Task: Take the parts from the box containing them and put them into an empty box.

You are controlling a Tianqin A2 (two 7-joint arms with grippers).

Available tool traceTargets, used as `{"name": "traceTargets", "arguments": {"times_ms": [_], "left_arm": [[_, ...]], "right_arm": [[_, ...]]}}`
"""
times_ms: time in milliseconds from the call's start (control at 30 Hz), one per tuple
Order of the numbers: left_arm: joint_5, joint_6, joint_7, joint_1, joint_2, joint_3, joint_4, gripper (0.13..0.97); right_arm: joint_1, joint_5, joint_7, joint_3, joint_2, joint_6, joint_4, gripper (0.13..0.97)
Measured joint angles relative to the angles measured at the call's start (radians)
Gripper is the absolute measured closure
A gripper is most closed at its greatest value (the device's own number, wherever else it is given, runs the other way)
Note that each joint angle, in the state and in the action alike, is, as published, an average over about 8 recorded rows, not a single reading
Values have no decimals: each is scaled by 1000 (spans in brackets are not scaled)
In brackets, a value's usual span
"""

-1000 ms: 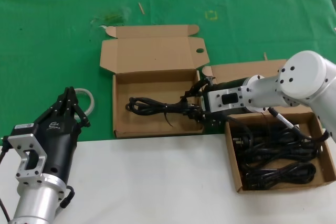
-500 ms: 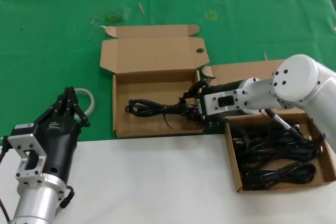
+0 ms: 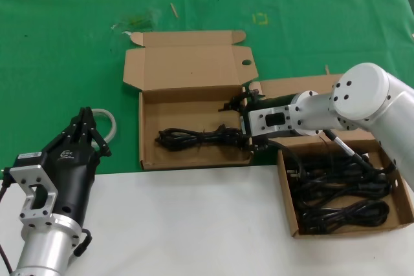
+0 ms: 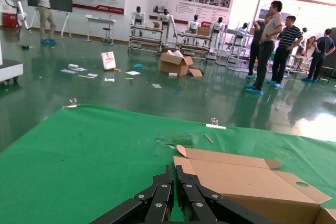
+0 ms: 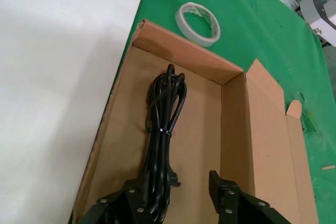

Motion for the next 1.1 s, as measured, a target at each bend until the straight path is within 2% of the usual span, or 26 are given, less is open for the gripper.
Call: {"name": "traceTargets", "arguments": {"times_ms": [200,467,500,767,1100], "left_arm": [[0,0,0,0,0,0,0,941],[0,0,0,0,0,0,0,941],[0,0,0,0,0,0,0,941],[0,0,0,0,0,0,0,941],[0,0,0,0,0,0,0,941]], "right_arm": [[-6,-2,32,2,15,-6,49,676],[-48,16,97,22,64,-24,180,519],[-58,21,106,27,72,-26,201,519],[-148,83,187,85,148,-26,373,329],[-230,147,257,151,197,8,495,199]]}}
